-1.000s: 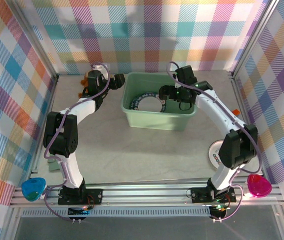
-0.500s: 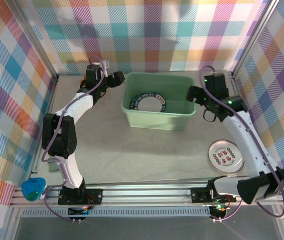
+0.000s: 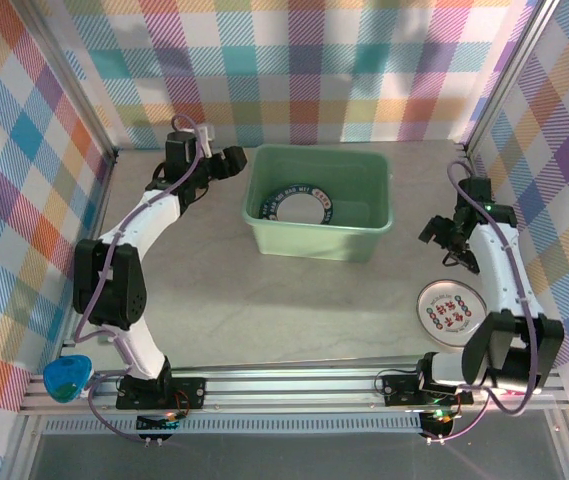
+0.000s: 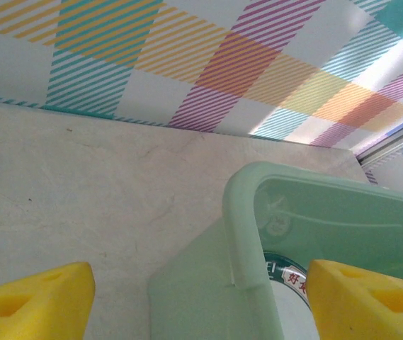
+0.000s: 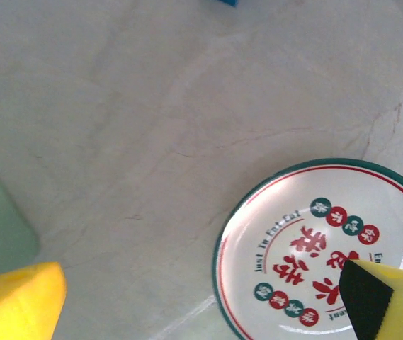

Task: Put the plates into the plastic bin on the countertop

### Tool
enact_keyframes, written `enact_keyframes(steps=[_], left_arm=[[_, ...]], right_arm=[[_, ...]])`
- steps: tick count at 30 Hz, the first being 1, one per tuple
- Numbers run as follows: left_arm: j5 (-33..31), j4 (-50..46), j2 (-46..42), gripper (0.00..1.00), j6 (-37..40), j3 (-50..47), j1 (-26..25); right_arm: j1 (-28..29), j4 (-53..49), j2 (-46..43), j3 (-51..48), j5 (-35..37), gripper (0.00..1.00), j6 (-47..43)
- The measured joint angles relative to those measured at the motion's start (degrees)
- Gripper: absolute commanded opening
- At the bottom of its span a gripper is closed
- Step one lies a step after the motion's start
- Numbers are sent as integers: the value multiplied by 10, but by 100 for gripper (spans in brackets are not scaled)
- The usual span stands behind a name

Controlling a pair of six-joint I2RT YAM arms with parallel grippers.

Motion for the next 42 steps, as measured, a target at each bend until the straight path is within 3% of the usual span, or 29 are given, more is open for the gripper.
enact_keyframes(steps=[5,19,42], left_arm=[[0,-22,-10,78,0,0,0],[17,-52,-14,79,7,0,-24],[42,-77,-5,80,11,17,-31]], right_arm=[[-40,11,49,-17,-17,99,-28],[-151,35,71,-71,-37,99,-79],[-249,83,143,-91,-30,99,-103]])
